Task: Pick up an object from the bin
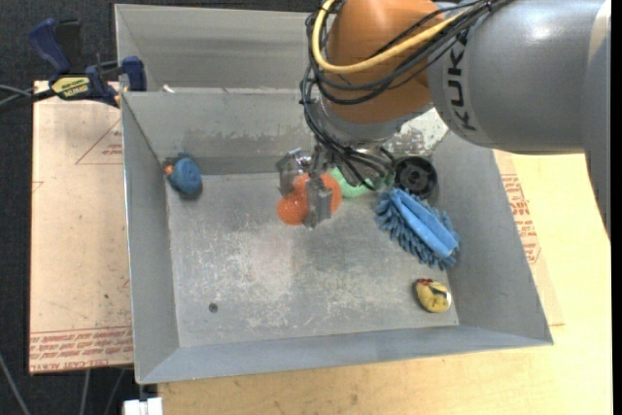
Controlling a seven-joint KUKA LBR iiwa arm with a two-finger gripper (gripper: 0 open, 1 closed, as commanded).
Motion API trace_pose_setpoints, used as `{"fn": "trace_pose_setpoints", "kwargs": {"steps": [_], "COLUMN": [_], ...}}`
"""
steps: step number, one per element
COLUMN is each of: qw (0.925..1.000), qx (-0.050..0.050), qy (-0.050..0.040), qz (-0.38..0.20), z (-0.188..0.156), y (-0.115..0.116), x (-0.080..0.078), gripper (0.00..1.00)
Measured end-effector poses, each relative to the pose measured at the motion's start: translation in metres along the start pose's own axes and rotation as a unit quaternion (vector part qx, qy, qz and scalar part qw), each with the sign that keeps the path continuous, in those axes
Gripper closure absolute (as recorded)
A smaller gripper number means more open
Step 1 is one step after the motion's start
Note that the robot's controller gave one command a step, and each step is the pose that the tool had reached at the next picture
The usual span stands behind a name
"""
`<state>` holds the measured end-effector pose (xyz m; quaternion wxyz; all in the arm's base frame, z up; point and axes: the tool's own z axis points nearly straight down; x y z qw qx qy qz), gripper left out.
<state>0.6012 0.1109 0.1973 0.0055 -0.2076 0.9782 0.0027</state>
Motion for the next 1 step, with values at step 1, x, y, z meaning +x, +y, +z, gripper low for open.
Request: {"fn": "trace_pose_setpoints", "kwargs": {"steps": [1], "qw": [0.9999], "qx": [0.0], "qy": [-0.0022], "qz": [-0.015], "z": [-0.0477], "y": [-0.0055], "x": [-0.0056], "gripper": [1.0]}}
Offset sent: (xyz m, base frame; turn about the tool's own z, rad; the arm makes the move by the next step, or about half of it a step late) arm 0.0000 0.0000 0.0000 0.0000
